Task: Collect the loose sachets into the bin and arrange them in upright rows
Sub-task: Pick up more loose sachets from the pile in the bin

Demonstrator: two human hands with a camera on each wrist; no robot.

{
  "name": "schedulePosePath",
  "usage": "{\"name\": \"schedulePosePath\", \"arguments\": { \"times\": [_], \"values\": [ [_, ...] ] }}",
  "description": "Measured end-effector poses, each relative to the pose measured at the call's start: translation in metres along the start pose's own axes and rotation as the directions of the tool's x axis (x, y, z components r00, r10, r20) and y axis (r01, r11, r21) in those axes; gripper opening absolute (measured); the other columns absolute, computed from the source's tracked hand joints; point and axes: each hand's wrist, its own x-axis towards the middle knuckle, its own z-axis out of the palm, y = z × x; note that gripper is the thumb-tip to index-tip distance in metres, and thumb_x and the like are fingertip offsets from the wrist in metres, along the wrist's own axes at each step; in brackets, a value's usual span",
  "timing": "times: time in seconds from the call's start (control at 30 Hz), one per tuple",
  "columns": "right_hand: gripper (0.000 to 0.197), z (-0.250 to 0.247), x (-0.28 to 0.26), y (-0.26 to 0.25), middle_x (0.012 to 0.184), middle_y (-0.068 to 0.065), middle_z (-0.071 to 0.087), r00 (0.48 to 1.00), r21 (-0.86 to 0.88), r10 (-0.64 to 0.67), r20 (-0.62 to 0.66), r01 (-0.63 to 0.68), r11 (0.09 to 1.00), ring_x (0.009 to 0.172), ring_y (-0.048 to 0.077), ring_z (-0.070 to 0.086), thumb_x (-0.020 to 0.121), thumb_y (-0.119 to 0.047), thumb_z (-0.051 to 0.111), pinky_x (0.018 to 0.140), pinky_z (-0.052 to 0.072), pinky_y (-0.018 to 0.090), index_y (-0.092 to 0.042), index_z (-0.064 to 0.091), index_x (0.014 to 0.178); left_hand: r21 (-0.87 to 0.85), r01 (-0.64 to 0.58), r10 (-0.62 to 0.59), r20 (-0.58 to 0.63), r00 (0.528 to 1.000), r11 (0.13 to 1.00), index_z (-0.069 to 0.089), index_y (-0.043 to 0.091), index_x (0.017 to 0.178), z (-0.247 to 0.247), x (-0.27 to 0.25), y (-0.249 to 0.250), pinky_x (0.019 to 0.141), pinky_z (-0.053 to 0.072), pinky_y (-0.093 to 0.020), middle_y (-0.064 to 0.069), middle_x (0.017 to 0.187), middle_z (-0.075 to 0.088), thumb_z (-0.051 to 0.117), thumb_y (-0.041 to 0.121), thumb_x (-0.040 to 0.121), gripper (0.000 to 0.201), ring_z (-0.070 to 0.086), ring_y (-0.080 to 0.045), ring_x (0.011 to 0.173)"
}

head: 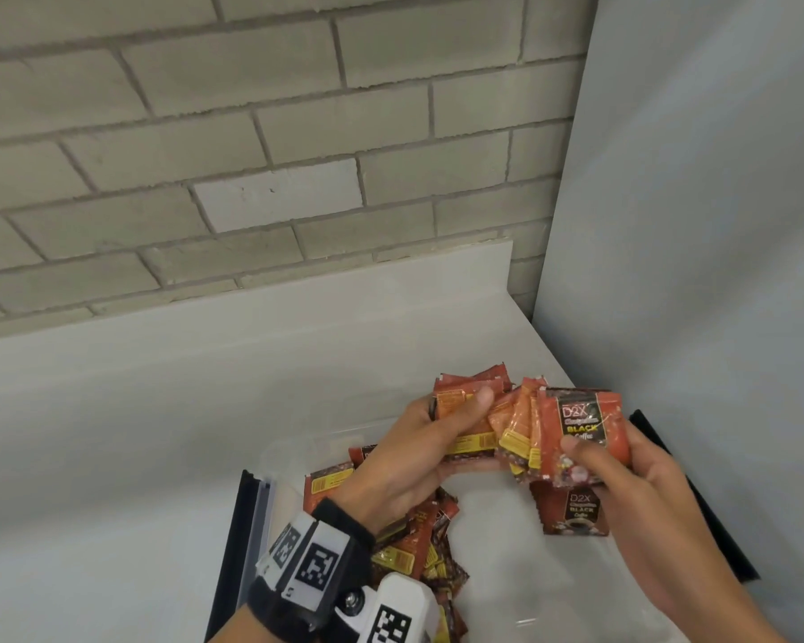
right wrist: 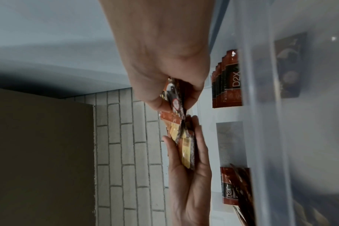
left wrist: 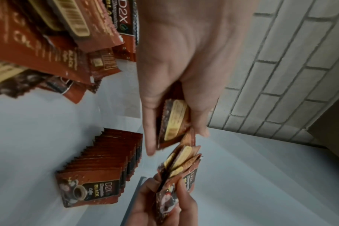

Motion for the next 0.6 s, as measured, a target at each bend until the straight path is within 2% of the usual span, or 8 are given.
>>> {"name": "schedulePosePath", "arguments": {
  "times": [0.13, 0.27, 0.33, 0.43, 0.5, 0.6],
  "values": [
    [0.026, -0.0004, 0.0002, 0.0007, 0.097, 0.007, 0.074, 1.000, 0.026, 0.004, -0.030, -0.003, 1.000, 0.092, 0.026, 0.070, 0.085, -0.015, 0.063, 0.082, 0.053, 0.045, -0.020, 0.067, 0.110, -0.024, 0.010, -0.007, 0.082, 0.997, 1.000, 0.062, 0.011, 0.112, 0.0029, -0.0018, 0.0005, 0.085, 0.057, -0.039, -0.010, 0.109, 0.071, 0.062, 0.026, 0.081, 0.034, 0.068, -0.023, 0.101],
    [0.027, -0.0010, 0.0004, -0.0007, 0.099, 0.008, 0.074, 0.999, 0.070, 0.043, -0.024, -0.041, 0.997, 0.095, 0.028, 0.069, 0.087, -0.012, 0.061, 0.084, 0.052, 0.046, -0.017, 0.066, 0.113, -0.184, 0.065, -0.040, 0.134, 0.990, 0.981, 0.061, 0.010, 0.109, 0.0032, -0.0031, 0.0047, 0.090, 0.053, -0.047, -0.012, 0.106, 0.071, 0.050, 0.019, 0.089, 0.024, 0.068, -0.026, 0.100],
    [0.028, -0.0001, -0.0002, -0.0033, 0.099, 0.009, 0.074, 0.998, 0.101, 0.065, -0.009, -0.064, 0.993, 0.096, 0.028, 0.069, 0.087, -0.009, 0.059, 0.084, 0.052, 0.043, -0.014, 0.065, 0.115, -0.179, 0.061, -0.036, 0.141, 0.989, 0.982, 0.059, 0.007, 0.112, 0.0019, -0.0024, 0.0040, 0.090, 0.053, -0.049, -0.014, 0.110, 0.070, 0.044, 0.015, 0.096, 0.024, 0.067, -0.027, 0.102],
    [0.028, 0.0016, -0.0013, -0.0069, 0.102, 0.010, 0.074, 0.997, 0.123, 0.074, 0.031, -0.077, 0.989, 0.099, 0.026, 0.068, 0.088, -0.008, 0.059, 0.086, 0.051, 0.041, -0.015, 0.065, 0.114, -0.135, 0.037, -0.014, 0.164, 0.986, 0.990, 0.059, 0.005, 0.118, 0.0009, -0.0009, -0.0001, 0.091, 0.052, -0.052, -0.018, 0.120, 0.065, 0.050, 0.015, 0.095, 0.026, 0.062, -0.033, 0.112],
    [0.027, 0.0021, -0.0014, -0.0071, 0.103, 0.009, 0.073, 0.996, 0.115, 0.079, 0.045, -0.084, 0.990, 0.101, 0.026, 0.067, 0.087, -0.009, 0.060, 0.090, 0.049, 0.042, -0.016, 0.067, 0.112, -0.094, 0.018, -0.001, 0.174, 0.985, 0.995, 0.060, 0.007, 0.118, 0.0002, -0.0007, -0.0021, 0.091, 0.052, -0.050, -0.018, 0.120, 0.065, 0.054, 0.016, 0.092, 0.028, 0.061, -0.032, 0.113],
    [0.032, 0.0038, -0.0033, -0.0079, 0.101, 0.006, 0.074, 0.994, 0.087, 0.076, 0.083, -0.083, 0.993, 0.099, 0.022, 0.068, 0.077, -0.014, 0.065, 0.086, 0.049, 0.037, -0.016, 0.069, 0.109, -0.056, -0.006, 0.015, 0.164, 0.986, 0.998, 0.061, 0.009, 0.115, -0.0003, -0.0010, -0.0042, 0.088, 0.055, -0.042, -0.012, 0.114, 0.068, 0.060, 0.016, 0.085, 0.031, 0.065, -0.026, 0.107]
  ]
}}
